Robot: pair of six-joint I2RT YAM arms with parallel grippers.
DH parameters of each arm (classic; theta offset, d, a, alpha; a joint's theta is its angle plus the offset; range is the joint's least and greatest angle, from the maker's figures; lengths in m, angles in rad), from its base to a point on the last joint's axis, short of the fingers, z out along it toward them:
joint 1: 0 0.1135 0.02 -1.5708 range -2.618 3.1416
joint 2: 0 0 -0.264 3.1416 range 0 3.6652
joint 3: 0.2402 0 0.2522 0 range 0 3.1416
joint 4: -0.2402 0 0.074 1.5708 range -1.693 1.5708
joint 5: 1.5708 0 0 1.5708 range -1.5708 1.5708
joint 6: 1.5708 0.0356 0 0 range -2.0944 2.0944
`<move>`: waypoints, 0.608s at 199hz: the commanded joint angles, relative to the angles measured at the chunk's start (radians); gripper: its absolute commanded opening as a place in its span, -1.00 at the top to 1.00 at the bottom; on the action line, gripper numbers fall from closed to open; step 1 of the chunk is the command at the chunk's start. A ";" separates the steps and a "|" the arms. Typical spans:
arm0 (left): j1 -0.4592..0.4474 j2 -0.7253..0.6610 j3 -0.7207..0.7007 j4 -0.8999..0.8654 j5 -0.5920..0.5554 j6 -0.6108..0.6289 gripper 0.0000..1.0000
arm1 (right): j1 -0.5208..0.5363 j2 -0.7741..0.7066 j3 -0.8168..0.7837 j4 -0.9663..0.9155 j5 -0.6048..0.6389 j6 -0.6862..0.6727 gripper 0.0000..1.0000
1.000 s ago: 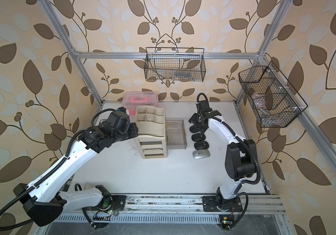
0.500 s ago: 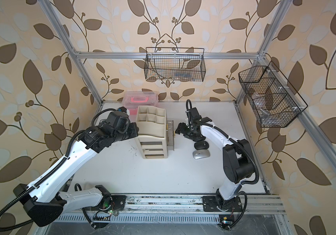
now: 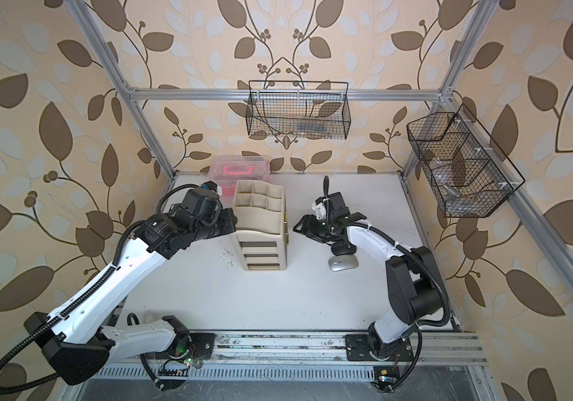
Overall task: Take the mice out of the drawer
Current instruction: Close the drawer of the storage box, then open the drawer in the storage box.
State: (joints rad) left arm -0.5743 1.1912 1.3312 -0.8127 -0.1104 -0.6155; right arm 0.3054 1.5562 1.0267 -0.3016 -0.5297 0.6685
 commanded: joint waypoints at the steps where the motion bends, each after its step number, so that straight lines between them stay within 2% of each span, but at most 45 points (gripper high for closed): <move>1: 0.011 -0.008 0.028 -0.014 0.013 0.020 1.00 | -0.072 -0.136 -0.098 0.104 -0.121 0.034 -0.29; 26: 0.016 -0.007 0.024 -0.010 0.041 0.025 1.00 | -0.071 -0.271 -0.163 0.208 -0.244 0.097 -0.28; 48: 0.015 -0.005 0.015 0.015 0.050 0.012 1.00 | -0.035 -0.328 -0.210 0.350 -0.299 0.203 -0.21; 87: 0.015 0.031 0.048 0.009 0.067 -0.002 1.00 | 0.002 -0.259 -0.221 0.458 -0.306 0.281 -0.12; 121: 0.015 0.045 0.069 0.002 0.067 -0.003 1.00 | 0.018 -0.156 -0.244 0.711 -0.335 0.441 -0.03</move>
State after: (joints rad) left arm -0.5613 1.2171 1.3548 -0.8211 -0.0853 -0.6014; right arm 0.3069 1.3380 0.8093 0.1898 -0.8207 0.9661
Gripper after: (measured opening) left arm 0.092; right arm 0.521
